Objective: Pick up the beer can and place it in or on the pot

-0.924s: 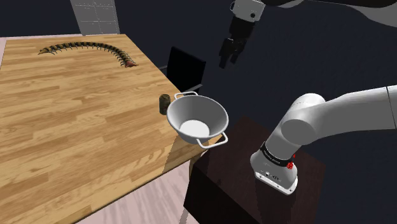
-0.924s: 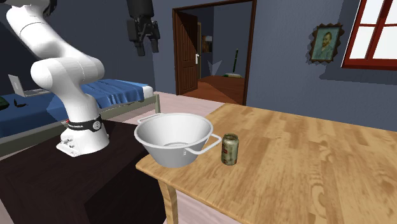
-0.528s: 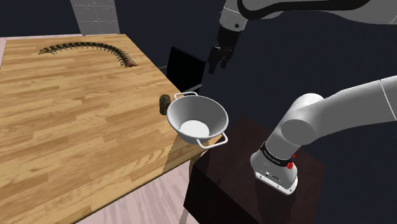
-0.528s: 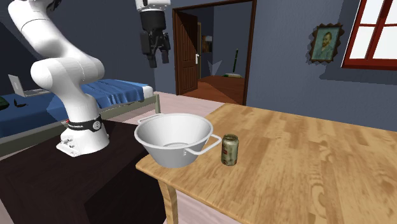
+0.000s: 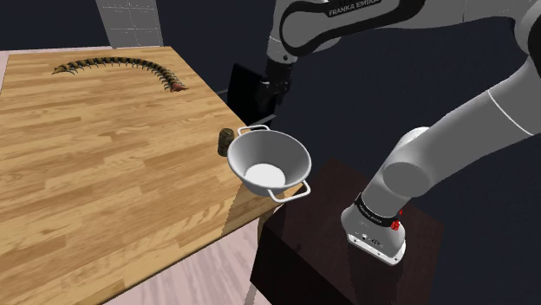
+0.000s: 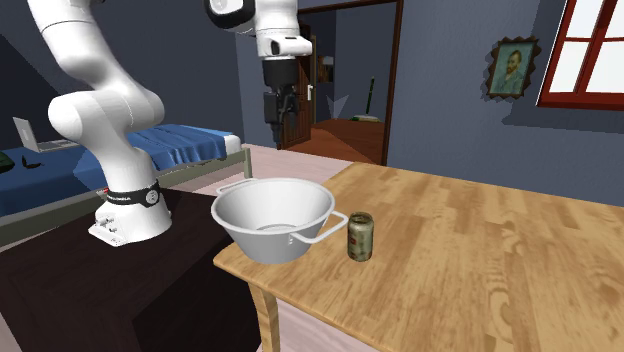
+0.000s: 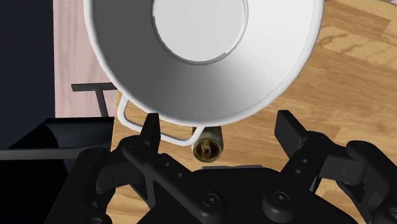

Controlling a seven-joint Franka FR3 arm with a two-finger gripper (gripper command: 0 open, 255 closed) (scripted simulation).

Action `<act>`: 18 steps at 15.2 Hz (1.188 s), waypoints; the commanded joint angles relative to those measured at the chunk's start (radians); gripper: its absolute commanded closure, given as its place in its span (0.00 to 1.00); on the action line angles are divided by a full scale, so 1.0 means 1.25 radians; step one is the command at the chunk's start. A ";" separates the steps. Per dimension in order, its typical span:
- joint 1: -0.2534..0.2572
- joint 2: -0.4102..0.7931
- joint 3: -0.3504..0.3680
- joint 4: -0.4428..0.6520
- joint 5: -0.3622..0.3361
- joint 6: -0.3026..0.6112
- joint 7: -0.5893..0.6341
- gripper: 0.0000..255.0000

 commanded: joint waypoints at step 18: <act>0.024 0.619 0.017 0.362 -0.152 0.226 0.145 0.00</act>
